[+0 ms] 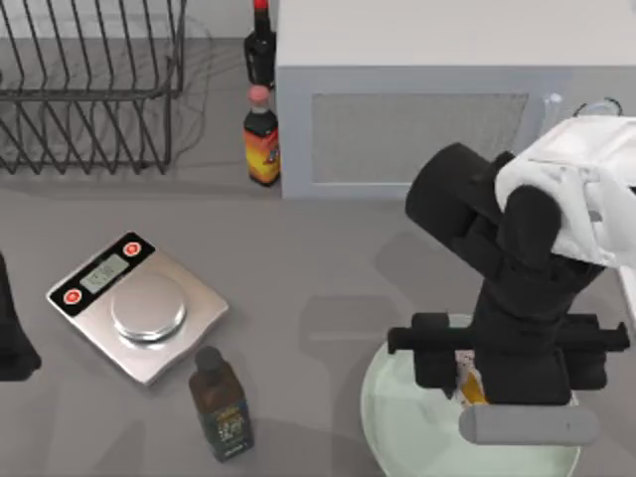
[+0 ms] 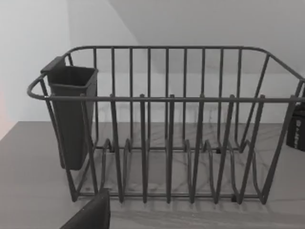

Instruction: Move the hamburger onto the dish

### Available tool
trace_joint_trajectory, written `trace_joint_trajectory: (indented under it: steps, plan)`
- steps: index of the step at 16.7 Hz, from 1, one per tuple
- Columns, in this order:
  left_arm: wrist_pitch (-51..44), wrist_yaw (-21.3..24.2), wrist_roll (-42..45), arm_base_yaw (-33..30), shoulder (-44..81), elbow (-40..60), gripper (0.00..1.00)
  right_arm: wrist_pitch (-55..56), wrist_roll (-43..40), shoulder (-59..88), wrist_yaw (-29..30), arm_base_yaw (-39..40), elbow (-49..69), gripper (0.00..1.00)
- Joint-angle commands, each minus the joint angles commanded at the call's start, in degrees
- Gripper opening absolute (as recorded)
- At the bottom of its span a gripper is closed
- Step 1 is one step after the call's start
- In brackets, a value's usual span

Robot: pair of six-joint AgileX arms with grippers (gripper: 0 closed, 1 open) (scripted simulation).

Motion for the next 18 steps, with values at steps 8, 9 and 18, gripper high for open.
trace_joint_trajectory:
  steps: [8, 9, 18]
  plan:
    - [0.00, 0.00, 0.00, 0.00, 0.00, 0.00, 1.00, 6.42, -0.19, 2.39, -0.01, 0.14, -4.04, 0.00]
    - [0.00, 0.00, 0.00, 0.00, 0.00, 0.00, 1.00, 6.42, -0.19, 2.39, -0.01, 0.14, -4.04, 0.08]
    - [0.00, 0.00, 0.00, 0.00, 0.00, 0.00, 1.00, 6.42, -0.19, 2.39, -0.01, 0.14, -4.04, 0.75]
